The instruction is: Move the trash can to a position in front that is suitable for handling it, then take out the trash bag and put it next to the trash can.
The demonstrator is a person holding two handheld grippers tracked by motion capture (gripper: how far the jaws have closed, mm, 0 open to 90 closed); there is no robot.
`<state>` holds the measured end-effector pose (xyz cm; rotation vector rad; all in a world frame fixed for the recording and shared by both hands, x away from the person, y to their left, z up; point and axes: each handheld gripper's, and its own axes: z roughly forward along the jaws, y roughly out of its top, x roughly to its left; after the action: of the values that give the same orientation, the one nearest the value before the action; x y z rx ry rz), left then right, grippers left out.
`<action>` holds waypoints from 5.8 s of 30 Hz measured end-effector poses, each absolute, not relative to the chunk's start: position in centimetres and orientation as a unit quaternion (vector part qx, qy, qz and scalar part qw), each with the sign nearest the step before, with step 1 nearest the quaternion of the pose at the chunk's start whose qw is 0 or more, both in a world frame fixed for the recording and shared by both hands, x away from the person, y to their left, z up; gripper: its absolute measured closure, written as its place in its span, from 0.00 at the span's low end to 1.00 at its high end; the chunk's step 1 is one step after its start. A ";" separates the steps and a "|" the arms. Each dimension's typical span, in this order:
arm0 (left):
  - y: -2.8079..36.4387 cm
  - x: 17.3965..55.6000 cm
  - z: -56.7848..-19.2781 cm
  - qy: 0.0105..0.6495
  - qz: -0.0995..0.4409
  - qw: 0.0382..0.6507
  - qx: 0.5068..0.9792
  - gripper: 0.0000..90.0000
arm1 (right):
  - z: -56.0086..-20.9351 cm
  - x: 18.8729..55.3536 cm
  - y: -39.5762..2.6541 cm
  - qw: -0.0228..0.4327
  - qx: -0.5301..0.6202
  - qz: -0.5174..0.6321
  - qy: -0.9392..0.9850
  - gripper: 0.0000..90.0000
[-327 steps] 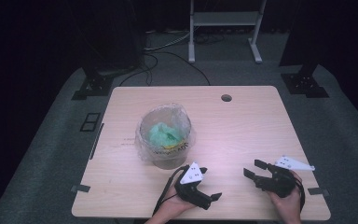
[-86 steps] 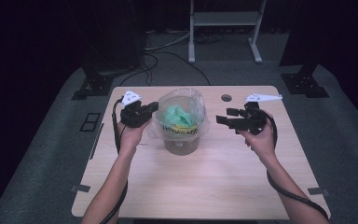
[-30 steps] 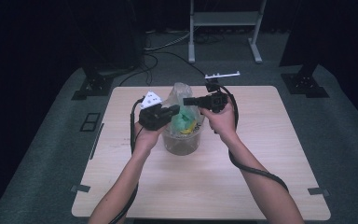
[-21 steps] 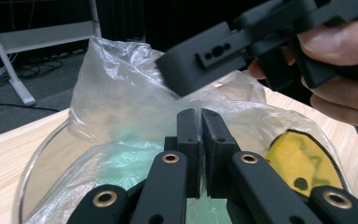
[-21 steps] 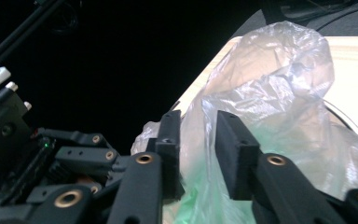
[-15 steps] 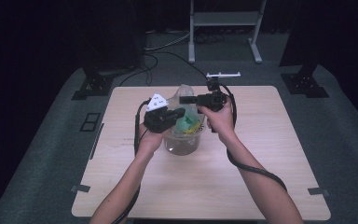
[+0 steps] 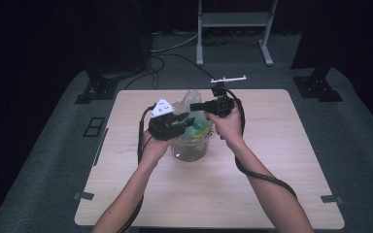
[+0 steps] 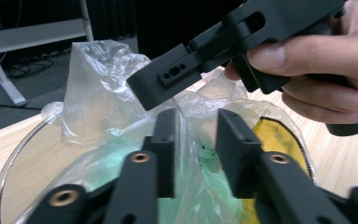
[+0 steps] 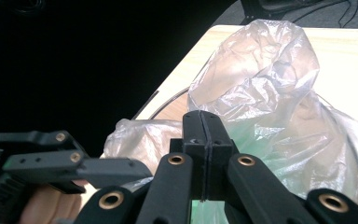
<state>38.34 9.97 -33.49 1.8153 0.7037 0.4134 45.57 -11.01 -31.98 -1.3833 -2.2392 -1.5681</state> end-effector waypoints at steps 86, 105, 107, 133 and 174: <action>15.5 31.7 -36.5 0.318 0.193 0.555 0.744 0.10 | -24.8 43.2 -17.8 0.033 -0.424 -0.622 -0.657 1.00; 16.0 31.7 -36.6 0.321 0.191 0.559 0.740 0.10 | -24.8 42.3 -23.4 0.011 -0.453 -0.626 -0.635 1.00; 16.1 31.8 -36.6 0.320 0.190 0.559 0.741 0.10 | -25.0 42.4 -23.7 0.010 -0.455 -0.625 -0.634 1.00; 16.1 31.6 -36.3 0.319 0.192 0.562 0.739 0.10 | -26.7 42.3 -27.3 0.005 -0.481 -0.626 -0.614 1.00; 16.2 31.6 -36.4 0.322 0.193 0.559 0.739 0.10 | -37.7 44.7 -27.0 0.042 -0.544 -0.548 -0.633 1.00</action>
<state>31.60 16.16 -36.43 1.7432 0.7603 0.4549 44.70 -26.97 -37.66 -1.6657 -1.9381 -1.6776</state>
